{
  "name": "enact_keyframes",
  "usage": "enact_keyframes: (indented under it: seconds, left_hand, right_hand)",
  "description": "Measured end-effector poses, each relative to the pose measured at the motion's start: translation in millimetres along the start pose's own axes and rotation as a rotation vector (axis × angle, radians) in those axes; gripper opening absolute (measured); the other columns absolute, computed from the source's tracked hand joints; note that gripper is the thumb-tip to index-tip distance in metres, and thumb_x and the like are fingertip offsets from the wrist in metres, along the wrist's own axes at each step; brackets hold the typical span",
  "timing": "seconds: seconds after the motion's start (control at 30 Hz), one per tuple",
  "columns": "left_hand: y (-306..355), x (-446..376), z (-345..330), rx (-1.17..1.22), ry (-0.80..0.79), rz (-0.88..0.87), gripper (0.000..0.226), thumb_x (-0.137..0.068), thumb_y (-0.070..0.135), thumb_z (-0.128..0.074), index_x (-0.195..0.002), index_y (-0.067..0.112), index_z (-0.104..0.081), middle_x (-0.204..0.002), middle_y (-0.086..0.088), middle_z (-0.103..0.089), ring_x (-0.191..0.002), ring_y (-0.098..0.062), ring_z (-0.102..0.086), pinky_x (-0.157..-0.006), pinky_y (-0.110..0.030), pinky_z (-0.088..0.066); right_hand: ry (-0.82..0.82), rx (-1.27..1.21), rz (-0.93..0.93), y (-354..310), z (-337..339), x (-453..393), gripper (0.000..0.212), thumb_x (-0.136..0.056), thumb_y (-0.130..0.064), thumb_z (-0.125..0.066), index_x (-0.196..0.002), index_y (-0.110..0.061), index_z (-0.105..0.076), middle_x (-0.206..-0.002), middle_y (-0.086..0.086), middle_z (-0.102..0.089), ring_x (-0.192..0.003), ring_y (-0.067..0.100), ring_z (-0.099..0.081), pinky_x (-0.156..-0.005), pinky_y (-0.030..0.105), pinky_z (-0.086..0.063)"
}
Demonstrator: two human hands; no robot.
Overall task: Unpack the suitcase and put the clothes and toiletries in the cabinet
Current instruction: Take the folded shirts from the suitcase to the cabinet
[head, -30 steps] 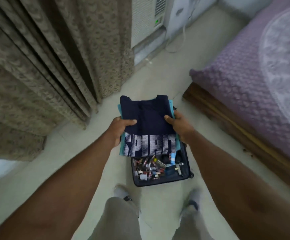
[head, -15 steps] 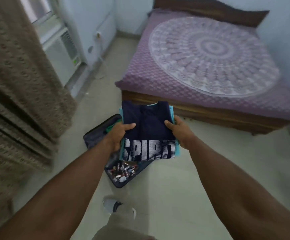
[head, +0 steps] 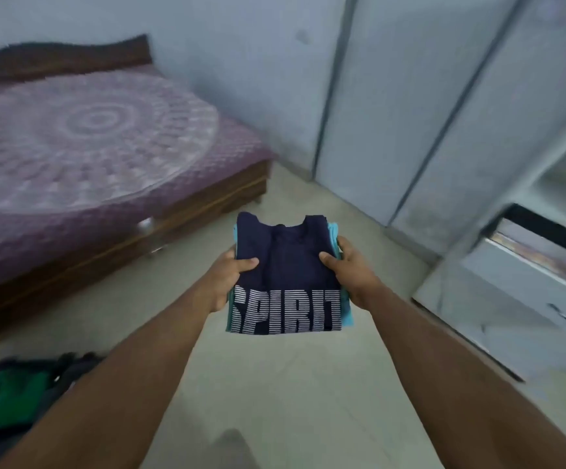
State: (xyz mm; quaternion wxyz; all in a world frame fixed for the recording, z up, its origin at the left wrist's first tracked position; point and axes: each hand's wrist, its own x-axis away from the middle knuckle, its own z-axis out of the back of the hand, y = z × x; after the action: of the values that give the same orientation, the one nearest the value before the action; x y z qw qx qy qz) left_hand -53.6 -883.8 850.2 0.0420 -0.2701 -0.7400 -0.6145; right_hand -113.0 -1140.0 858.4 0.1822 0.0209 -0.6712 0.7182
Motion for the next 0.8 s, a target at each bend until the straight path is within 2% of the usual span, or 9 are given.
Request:
enact_keyframes:
  seconds: [0.07,0.23,0.37,0.53,0.63,0.73,0.8]
  left_hand:
    - [2.5,-25.1,-68.8,-0.072,-0.134,0.033,0.034,-0.098,-0.001,-0.059,-0.126,0.017,-0.061,-0.106,-0.007,-0.079,-0.091,-0.027,-0.077,-0.076,-0.041,-0.061]
    - [-4.6,-77.2,-221.0,-0.205,-0.408,0.077,0.037,-0.097,-0.001,-0.06,-0.129,0.018,-0.06,-0.115,-0.01,-0.077,-0.1,-0.03,-0.075,-0.085,-0.044,-0.06]
    - [-11.1,-114.1,-330.9,-0.298,-0.637,0.078,0.038,-0.099,0.002,-0.06,-0.131,0.023,-0.06,-0.118,-0.008,-0.076,-0.106,-0.033,-0.074,-0.088,-0.046,-0.06]
    - [-1.6,-156.7,-452.2,-0.378,-0.798,0.083,0.041,-0.098,0.003,-0.063,-0.136,0.015,-0.057,-0.118,-0.012,-0.076,-0.105,-0.034,-0.074,-0.088,-0.047,-0.061]
    - [15.8,-180.1,-520.4,-0.412,-0.884,0.05,0.041,-0.098,0.0,-0.061,-0.135,0.018,-0.058,-0.119,-0.01,-0.075,-0.104,-0.031,-0.074,-0.085,-0.044,-0.062]
    - [31.8,-208.1,-586.9,-0.439,-0.955,0.006,0.044,-0.099,0.002,-0.06,-0.139,0.021,-0.056,-0.121,-0.009,-0.074,-0.105,-0.031,-0.074,-0.087,-0.045,-0.062]
    - [39.8,-225.1,-629.8,-0.433,-0.991,-0.029,0.047,-0.1,0.003,-0.059,-0.14,0.025,-0.055,-0.122,-0.008,-0.075,-0.106,-0.031,-0.074,-0.091,-0.048,-0.061]
  right_hand:
    - [0.145,-0.072,-0.017,4.1,65.5,17.4,0.028,-0.101,-0.014,-0.065,-0.123,-0.031,-0.059,-0.118,0.003,-0.074,-0.1,0.022,-0.075,-0.082,0.037,-0.063]
    - [0.455,-0.217,-0.045,22.3,200.0,54.9,0.044,-0.099,-0.012,-0.067,-0.137,-0.031,-0.054,-0.124,0.003,-0.072,-0.105,0.027,-0.075,-0.091,0.05,-0.062]
    - [0.628,-0.234,-0.043,20.8,286.5,73.7,0.039,-0.103,-0.013,-0.062,-0.135,-0.034,-0.053,-0.12,0.005,-0.073,-0.098,0.028,-0.077,-0.083,0.049,-0.065]
    - [0.802,-0.266,-0.053,5.5,378.6,74.9,0.043,-0.103,-0.014,-0.062,-0.139,-0.034,-0.049,-0.123,0.006,-0.072,-0.098,0.03,-0.076,-0.082,0.051,-0.065]
    - [0.887,-0.273,-0.049,-9.9,431.9,64.1,0.047,-0.103,-0.017,-0.062,-0.143,-0.038,-0.048,-0.127,0.005,-0.07,-0.1,0.03,-0.075,-0.08,0.048,-0.065]
    - [0.963,-0.289,0.021,-21.7,485.1,50.6,0.037,-0.103,-0.012,-0.062,-0.126,-0.04,-0.059,-0.123,0.006,-0.072,-0.101,0.03,-0.075,-0.086,0.051,-0.064]
    - [0.996,-0.295,0.041,-29.2,520.1,41.7,0.037,-0.103,-0.012,-0.062,-0.126,-0.041,-0.059,-0.121,0.006,-0.072,-0.102,0.031,-0.075,-0.087,0.055,-0.063]
